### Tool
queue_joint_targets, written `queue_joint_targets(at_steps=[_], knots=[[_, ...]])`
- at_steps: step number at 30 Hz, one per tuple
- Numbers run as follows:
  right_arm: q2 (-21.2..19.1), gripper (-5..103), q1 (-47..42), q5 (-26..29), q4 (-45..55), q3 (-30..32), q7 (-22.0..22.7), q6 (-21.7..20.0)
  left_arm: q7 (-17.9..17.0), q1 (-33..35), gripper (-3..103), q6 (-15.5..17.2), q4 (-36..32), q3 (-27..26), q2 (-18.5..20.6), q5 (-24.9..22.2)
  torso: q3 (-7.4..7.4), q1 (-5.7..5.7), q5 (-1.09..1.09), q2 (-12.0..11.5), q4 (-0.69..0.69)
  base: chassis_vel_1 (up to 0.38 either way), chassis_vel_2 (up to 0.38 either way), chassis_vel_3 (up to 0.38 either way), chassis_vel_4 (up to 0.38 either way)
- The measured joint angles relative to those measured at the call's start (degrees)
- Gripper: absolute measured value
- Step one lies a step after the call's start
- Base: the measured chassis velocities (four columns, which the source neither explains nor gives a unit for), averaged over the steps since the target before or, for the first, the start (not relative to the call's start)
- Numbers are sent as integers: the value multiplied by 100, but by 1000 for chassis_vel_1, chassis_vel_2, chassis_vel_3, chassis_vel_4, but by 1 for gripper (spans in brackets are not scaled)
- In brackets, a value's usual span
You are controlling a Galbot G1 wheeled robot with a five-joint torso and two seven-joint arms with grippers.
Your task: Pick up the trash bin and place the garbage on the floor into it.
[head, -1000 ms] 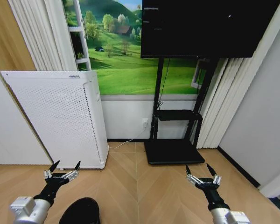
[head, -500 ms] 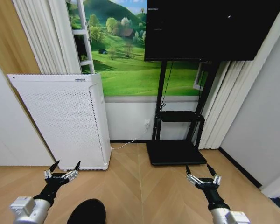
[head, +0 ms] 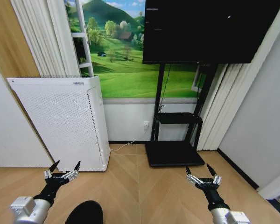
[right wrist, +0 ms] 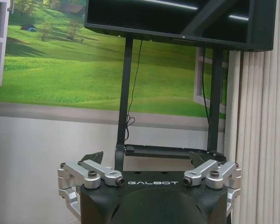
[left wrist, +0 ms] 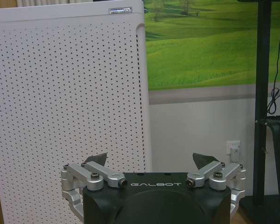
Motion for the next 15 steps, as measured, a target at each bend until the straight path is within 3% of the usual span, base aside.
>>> queue_joint_targets(at_steps=[15], knots=[[0, 100, 0, 0, 0, -1, 0, 0, -1, 0, 100, 0, 0, -1, 0, 0, 203, 126, -1, 329, 1, -2, -4, 2, 2]])
